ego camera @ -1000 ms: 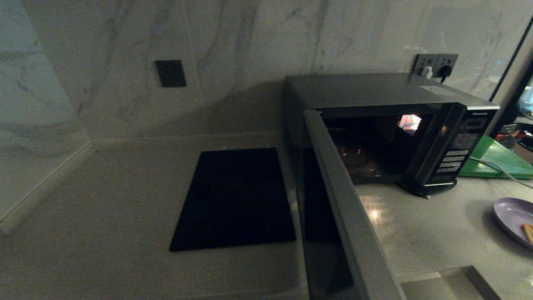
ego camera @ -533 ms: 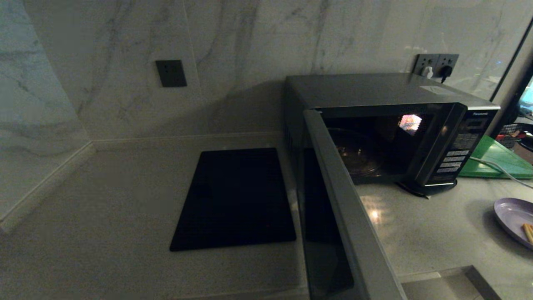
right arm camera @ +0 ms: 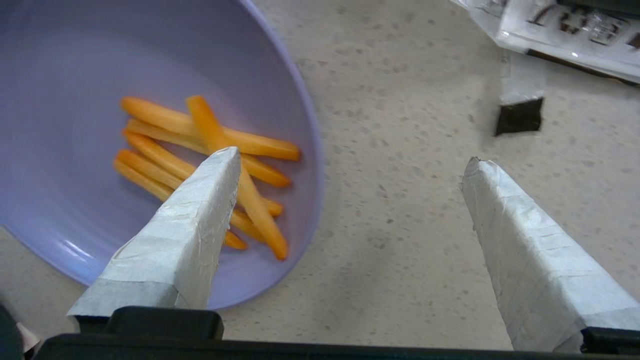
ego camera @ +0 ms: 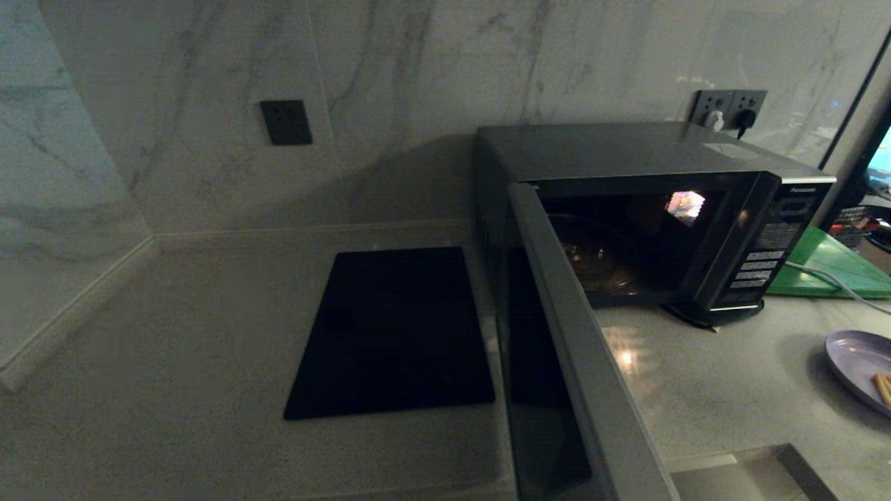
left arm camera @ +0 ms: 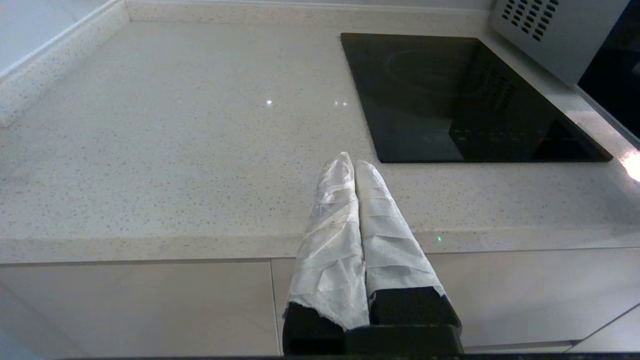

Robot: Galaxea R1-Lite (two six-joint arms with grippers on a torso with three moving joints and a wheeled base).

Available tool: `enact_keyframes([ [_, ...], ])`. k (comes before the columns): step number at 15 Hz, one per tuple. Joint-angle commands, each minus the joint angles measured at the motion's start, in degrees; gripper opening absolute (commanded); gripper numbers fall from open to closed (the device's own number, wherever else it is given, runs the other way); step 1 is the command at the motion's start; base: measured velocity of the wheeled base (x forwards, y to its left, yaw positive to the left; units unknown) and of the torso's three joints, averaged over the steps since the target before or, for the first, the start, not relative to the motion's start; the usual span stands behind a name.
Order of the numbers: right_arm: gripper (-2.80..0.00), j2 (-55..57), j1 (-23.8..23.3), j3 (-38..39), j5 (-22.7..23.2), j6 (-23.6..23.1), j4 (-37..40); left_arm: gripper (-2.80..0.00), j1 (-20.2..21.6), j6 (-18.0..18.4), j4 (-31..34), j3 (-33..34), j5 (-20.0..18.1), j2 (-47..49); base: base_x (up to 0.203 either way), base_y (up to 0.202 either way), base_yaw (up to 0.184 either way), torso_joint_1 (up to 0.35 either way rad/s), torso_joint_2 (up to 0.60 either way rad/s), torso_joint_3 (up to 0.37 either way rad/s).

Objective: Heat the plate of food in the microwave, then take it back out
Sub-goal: Put the plate in the microwave oven

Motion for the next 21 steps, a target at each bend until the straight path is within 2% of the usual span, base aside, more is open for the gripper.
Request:
enact_keyframes([
  [1, 0.0, 0.4, 0.1, -0.3, 0.0, -0.1, -0.2, -2.8, 0.0, -0.1, -0.1, 0.0, 0.0, 0.0, 0.0, 0.0, 0.0, 0.0, 0.0, 0.0],
  [9, 0.0, 1.7, 0.2, -0.4, -0.5, -0.4, -0.1, -2.8, 0.0, -0.1, -0.1, 0.0, 0.0, 0.0, 0.0, 0.0, 0.0, 0.0, 0.0, 0.0],
  [21, 0.0, 3.4, 2.7, -0.5, -1.8, -0.5, 0.0, -2.8, 0.0, -0.1, 0.0, 0.0, 0.0, 0.0, 0.0, 0.0, 0.0, 0.0, 0.0, 0.0],
])
